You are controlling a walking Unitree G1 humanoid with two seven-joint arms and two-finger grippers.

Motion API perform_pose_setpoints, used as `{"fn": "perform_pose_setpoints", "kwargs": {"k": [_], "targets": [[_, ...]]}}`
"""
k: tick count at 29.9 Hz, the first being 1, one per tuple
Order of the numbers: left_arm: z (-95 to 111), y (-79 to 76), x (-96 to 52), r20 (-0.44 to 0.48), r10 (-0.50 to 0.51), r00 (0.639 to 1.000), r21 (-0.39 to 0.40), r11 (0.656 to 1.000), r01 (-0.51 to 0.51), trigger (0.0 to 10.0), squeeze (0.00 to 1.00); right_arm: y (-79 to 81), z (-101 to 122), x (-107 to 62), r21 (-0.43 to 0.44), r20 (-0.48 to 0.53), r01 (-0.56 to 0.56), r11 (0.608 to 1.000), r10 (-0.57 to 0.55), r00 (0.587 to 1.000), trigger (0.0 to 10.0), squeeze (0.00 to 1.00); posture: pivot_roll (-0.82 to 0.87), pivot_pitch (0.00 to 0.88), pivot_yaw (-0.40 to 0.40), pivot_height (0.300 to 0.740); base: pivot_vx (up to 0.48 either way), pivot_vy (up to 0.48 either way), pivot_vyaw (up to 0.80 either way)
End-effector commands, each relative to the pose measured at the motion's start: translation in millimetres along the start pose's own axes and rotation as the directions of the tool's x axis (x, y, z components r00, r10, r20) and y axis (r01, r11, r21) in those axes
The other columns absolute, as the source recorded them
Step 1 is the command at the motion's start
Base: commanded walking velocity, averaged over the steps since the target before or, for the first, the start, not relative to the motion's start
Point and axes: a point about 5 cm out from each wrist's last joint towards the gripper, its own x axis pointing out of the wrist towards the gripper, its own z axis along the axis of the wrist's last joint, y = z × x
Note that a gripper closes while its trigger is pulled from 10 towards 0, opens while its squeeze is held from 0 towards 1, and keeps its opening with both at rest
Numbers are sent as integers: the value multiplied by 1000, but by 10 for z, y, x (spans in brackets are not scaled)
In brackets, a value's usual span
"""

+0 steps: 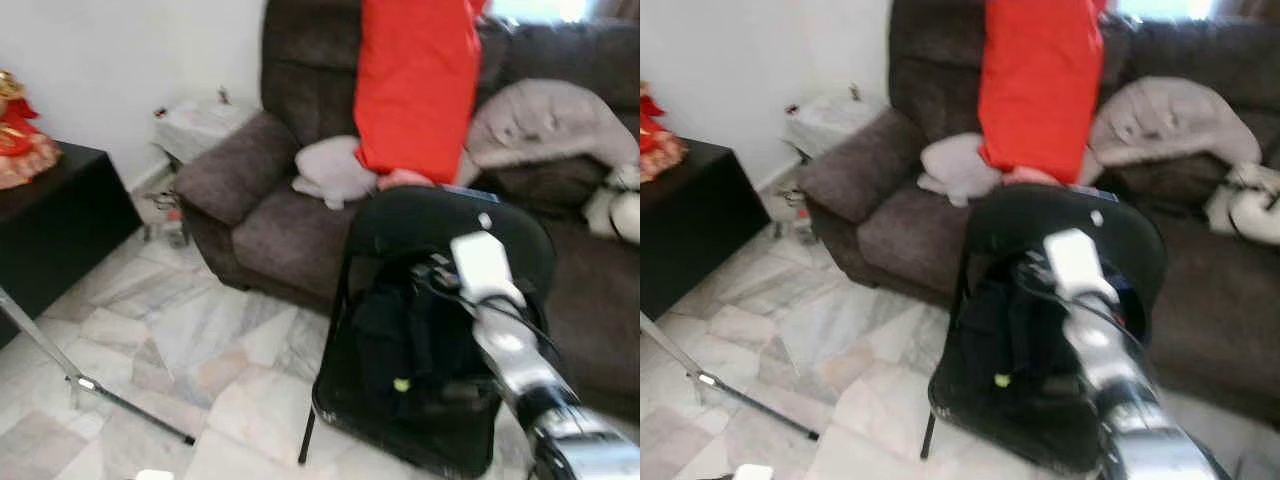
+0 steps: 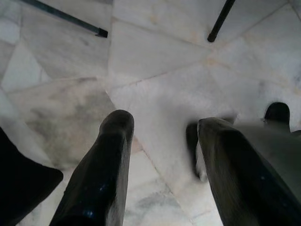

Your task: Hang hanger

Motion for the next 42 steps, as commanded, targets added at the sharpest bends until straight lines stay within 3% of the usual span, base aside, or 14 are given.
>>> {"fn": "perform_pose_setpoints", "kwargs": {"k": [1, 8, 18, 19, 20, 21, 25, 34, 36, 42], "targets": [[-86, 102, -39, -32, 25, 999, 4, 1000, -24, 10000, 0, 122, 98, -1, 34, 41, -34, 999, 33, 999, 10000, 0, 68, 76, 45, 740, 262, 0, 0], [-83, 98, -34, -45, 13, 999, 14, 1000, -12, 10000, 0, 313, 27, -93, 0, 49, -206, 978, 206, 977, 10000, 0, 64, 75, 47, 740, 0, 0, 0], [-75, 93, -31, -45, 8, 999, 8, 1000, -7, 10000, 0, 339, 16, -81, -51, 9, -288, 956, 289, 957, 10000, 0, 63, 73, 43, 740, 0, 0, 0], [-76, 93, -31, -46, 7, 999, 8, 1000, -6, 10000, 0, 336, 14, -82, -49, 9, -288, 956, 289, 957, 10000, 502, 61, 73, 43, 740, 0, 0, 0], [-76, 92, -31, -46, 6, 999, 8, 1000, -6, 10000, 0, 334, 14, -83, -47, 10, -289, 956, 290, 957, 10000, 502, 61, 73, 43, 740, 0, 0, 0], [-77, 91, -31, -47, 5, 999, 7, 1000, -5, 10000, 0, 321, 18, -82, -45, 16, -280, 959, 281, 960, 10000, 976, 61, 73, 43, 740, 0, 0, 0], [-83, 89, -31, -50, 2, 999, 8, 1000, -1, 10000, 0, 290, 30, -82, -50, 25, -260, 964, 261, 965, 10000, 1000, 58, 75, 41, 740, 0, 0, 0], [-100, 84, -36, -56, -3, 998, 6, 1000, 3, 10000, 0, 193, -138, -108, -23, -93, -226, 974, 223, 970, 10000, 1000, 51, 80, 38, 740, 0, 0, 0], [-106, 81, -37, -57, -5, 998, 5, 1000, 5, 10000, 0, 183, -246, -132, 45, -178, -218, 975, 222, 959, 10000, 1000, 52, 82, 34, 740, 0, 0, 0], [-121, 81, -41, -60, -3, 998, 0, 1000, 3, 10000, 0, 168, -168, -194, 204, -145, -166, 965, 197, 970, 10000, 1000, 55, 80, 23, 740, 0, 0, 0]]}}
